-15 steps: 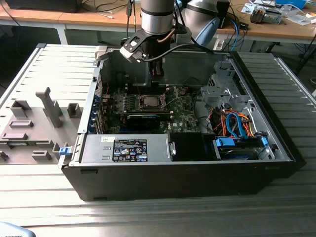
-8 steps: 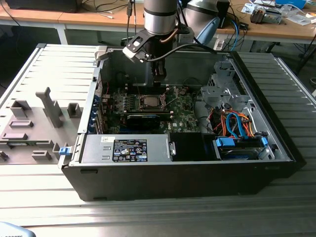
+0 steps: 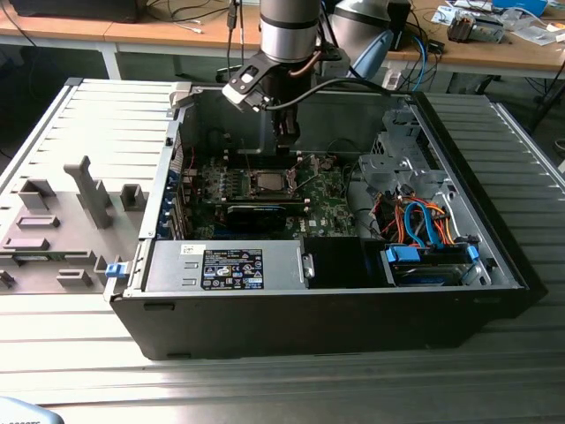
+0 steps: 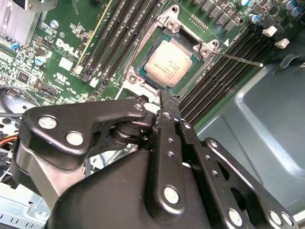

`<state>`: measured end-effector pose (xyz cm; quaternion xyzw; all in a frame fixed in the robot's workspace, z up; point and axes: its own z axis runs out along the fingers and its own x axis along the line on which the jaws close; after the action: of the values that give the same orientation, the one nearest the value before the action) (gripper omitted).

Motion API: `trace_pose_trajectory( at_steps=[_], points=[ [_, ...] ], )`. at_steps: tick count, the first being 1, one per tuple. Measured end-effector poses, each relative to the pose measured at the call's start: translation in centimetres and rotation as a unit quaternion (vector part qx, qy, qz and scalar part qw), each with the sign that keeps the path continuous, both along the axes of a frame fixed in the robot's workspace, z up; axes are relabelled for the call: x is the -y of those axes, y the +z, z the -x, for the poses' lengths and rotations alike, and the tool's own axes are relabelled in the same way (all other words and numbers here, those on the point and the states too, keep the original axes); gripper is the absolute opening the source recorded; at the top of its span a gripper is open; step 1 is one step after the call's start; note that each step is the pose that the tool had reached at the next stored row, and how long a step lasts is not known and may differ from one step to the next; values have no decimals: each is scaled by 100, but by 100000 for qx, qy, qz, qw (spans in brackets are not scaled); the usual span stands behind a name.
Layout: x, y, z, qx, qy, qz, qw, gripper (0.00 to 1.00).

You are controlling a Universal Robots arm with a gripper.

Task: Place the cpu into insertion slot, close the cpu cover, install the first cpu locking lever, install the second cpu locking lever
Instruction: 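Close the cpu cover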

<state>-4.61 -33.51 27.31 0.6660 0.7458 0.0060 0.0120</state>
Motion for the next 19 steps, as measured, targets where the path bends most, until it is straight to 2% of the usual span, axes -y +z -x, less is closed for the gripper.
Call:
trace_pose_trajectory(
  at_steps=[19],
  points=[
    [0,1,-107,-68,-2,5,100000,11]
  ],
)
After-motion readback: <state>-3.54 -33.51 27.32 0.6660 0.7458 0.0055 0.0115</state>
